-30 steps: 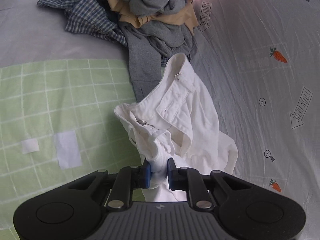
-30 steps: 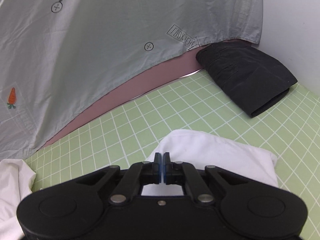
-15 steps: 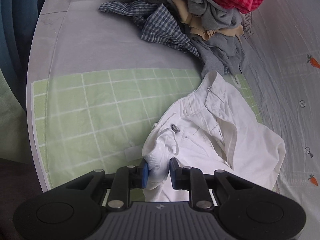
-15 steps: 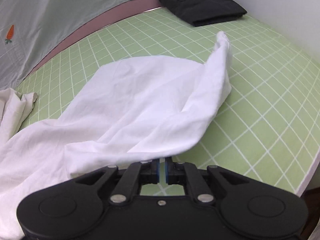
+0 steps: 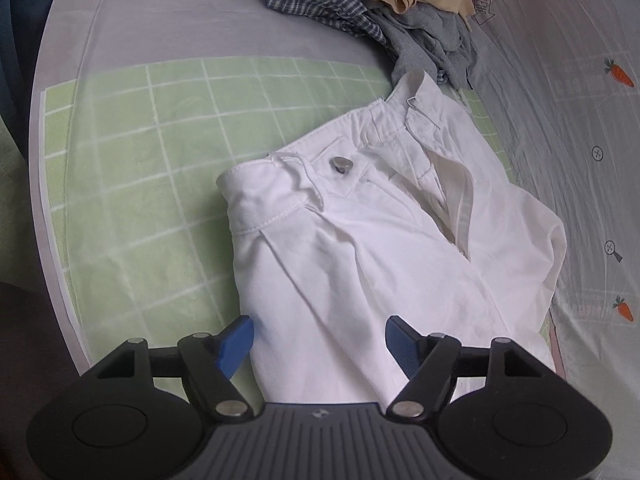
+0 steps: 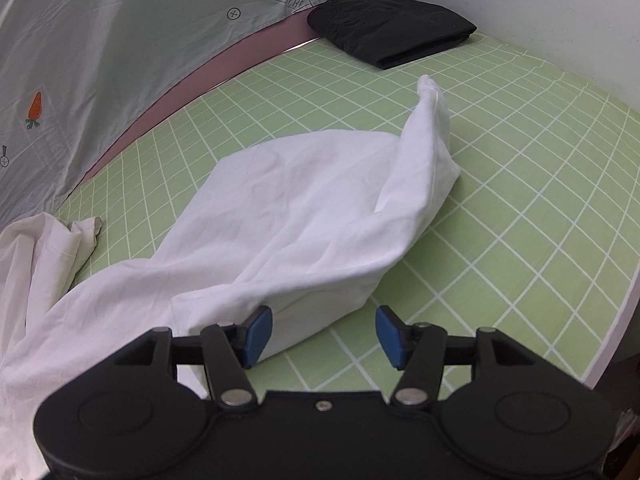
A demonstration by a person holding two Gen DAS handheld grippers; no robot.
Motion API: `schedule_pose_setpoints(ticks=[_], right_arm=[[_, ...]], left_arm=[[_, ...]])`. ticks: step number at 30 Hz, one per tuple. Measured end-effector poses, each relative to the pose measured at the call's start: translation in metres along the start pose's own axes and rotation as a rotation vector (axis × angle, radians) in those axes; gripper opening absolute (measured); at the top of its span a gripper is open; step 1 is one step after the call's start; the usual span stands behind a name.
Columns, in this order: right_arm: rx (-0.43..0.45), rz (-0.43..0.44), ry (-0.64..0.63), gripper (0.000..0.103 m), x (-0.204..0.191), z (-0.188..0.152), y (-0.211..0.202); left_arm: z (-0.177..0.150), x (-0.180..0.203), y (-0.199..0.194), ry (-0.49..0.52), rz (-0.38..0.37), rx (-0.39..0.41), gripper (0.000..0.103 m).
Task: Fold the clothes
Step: 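Lay the white shirt flat on the mat and open both tools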
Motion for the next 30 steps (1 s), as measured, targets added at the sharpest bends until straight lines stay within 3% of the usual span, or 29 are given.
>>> schedule_pose_setpoints(ticks=[2, 3, 4, 5, 8, 13, 18, 19, 21, 23, 25, 30], right_arm=[[0.002, 0.005, -0.02, 0.064, -0.004, -0.002, -0.002], [0.004, 0.008, -0.029, 0.065, -0.006, -0.002, -0.004], [0.007, 0.011, -0.038, 0.066, -0.008, -0.003, -0.005], [0.011, 0.012, -0.047, 0.067, -0.01, -0.004, -0.008], [0.019, 0.008, -0.063, 0.068, -0.011, -0.005, -0.013], [0.025, -0.015, -0.069, 0.068, -0.006, -0.008, -0.018], [0.054, -0.051, -0.079, 0.068, 0.002, -0.005, -0.024], [0.061, -0.058, -0.085, 0.069, 0.004, -0.003, -0.025], [0.068, -0.063, -0.082, 0.071, 0.007, -0.001, -0.026], [0.069, -0.069, -0.069, 0.073, 0.013, 0.002, -0.025], [0.07, -0.078, -0.06, 0.075, 0.017, 0.004, -0.023], [0.102, -0.114, -0.055, 0.079, 0.031, 0.022, -0.014]], left_arm=[[-0.001, 0.004, 0.003, 0.025, 0.007, 0.008, 0.068], [-0.001, 0.006, 0.005, 0.044, 0.012, 0.009, 0.058], [0.0, 0.008, 0.007, 0.087, 0.023, 0.002, 0.023], [0.001, 0.009, 0.009, 0.131, 0.037, -0.003, 0.009], [0.01, 0.003, 0.005, 0.133, 0.04, 0.005, 0.006], [0.043, -0.023, -0.008, 0.021, 0.042, 0.063, 0.006], [0.071, -0.035, -0.012, 0.095, 0.169, 0.15, 0.007], [0.074, -0.036, -0.013, 0.113, 0.197, 0.16, 0.012], [0.075, -0.031, -0.022, 0.153, 0.234, 0.191, 0.014], [0.071, -0.021, -0.03, 0.184, 0.224, 0.206, 0.037], [0.063, -0.006, -0.037, 0.208, 0.199, 0.215, 0.05], [0.026, 0.036, -0.05, 0.338, 0.149, 0.233, 0.067]])
Point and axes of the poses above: each gripper's, at about its wrist camera, not at the fingertips, and y roughly the way its jaws point, x to its right, z to its top, the point moved 7 cm from there along y, roughly the way its jaws point, and after that the axes turned 12 degrees about x, right-handed, at the moved point
